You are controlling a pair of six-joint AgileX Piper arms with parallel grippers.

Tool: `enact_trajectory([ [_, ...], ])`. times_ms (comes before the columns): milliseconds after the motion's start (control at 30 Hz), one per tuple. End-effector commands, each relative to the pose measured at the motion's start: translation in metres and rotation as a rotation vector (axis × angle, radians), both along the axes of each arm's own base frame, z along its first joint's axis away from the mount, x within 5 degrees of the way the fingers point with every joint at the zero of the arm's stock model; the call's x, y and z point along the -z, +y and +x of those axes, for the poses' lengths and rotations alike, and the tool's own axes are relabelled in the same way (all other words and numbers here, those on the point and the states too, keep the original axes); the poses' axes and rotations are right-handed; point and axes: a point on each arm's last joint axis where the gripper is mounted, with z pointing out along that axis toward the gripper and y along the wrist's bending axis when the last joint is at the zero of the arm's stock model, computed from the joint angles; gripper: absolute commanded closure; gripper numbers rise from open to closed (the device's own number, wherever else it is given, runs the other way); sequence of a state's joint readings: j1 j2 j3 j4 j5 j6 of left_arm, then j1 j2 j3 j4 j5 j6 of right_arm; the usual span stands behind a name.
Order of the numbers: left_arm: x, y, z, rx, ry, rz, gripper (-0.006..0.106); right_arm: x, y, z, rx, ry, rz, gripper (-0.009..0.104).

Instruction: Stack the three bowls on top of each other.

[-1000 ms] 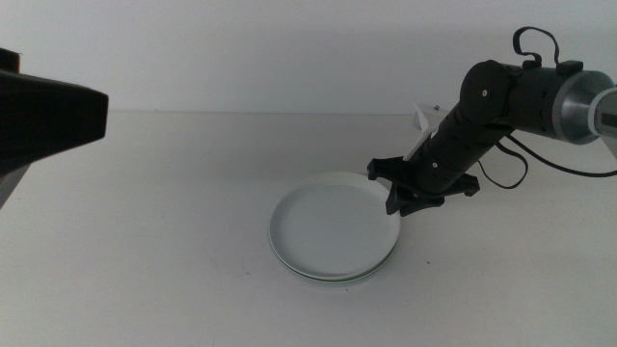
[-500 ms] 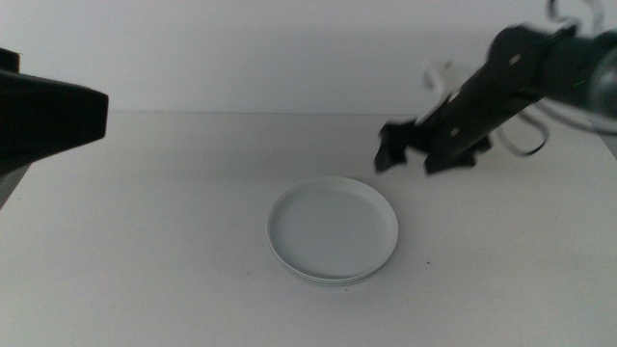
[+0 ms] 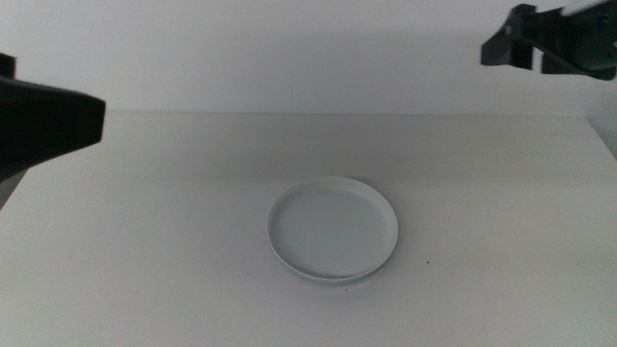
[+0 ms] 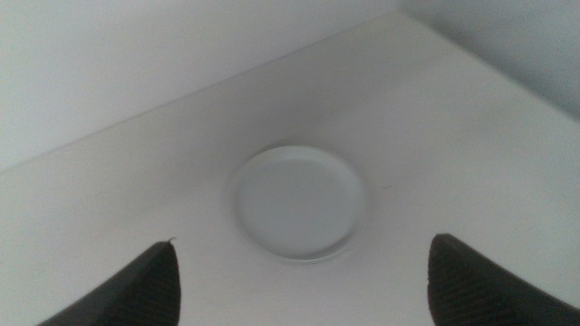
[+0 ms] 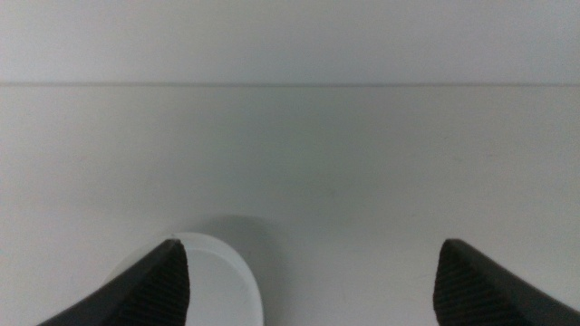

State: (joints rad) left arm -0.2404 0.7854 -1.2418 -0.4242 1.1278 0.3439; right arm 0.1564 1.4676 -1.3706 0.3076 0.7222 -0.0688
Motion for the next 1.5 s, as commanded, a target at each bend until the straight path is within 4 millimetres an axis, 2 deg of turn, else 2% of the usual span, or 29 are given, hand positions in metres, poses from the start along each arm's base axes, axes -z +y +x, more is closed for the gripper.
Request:
enact_trajectory([
  [0, 0.004, 0.006, 0.004, -0.054, -0.034, 0.051, 0.007, -0.002, -0.008, -0.012, 0.023, -0.062, -0.014, 0.002],
  [100, 0.012, 0.018, 0.012, -0.179, -0.212, 0.107, 0.007, 0.001, -0.013, -0.026, 0.048, -0.107, -0.014, 0.002],
  [200, 0.021, 0.02, 0.013, -0.234, -0.358, 0.032, 0.007, 0.008, -0.017, -0.042, 0.079, -0.154, -0.001, 0.002],
  [467, 0.078, 0.03, 0.004, -0.332, -0.398, -0.011, 0.007, 0.029, -0.033, -0.097, 0.163, -0.38, 0.001, 0.002],
  [633, 0.108, 0.039, -0.012, -0.414, -0.385, -0.019, 0.007, 0.042, -0.039, -0.12, 0.161, -0.462, -0.045, 0.002],
  [833, 0.118, 0.041, -0.026, -0.425, -0.41, -0.03, 0.007, 0.041, -0.039, -0.122, 0.15, -0.49, -0.078, 0.002],
  [1467, 0.117, 0.042, -0.027, -0.429, -0.427, -0.017, 0.007, 0.04, -0.04, -0.121, 0.153, -0.499, -0.074, 0.002],
])
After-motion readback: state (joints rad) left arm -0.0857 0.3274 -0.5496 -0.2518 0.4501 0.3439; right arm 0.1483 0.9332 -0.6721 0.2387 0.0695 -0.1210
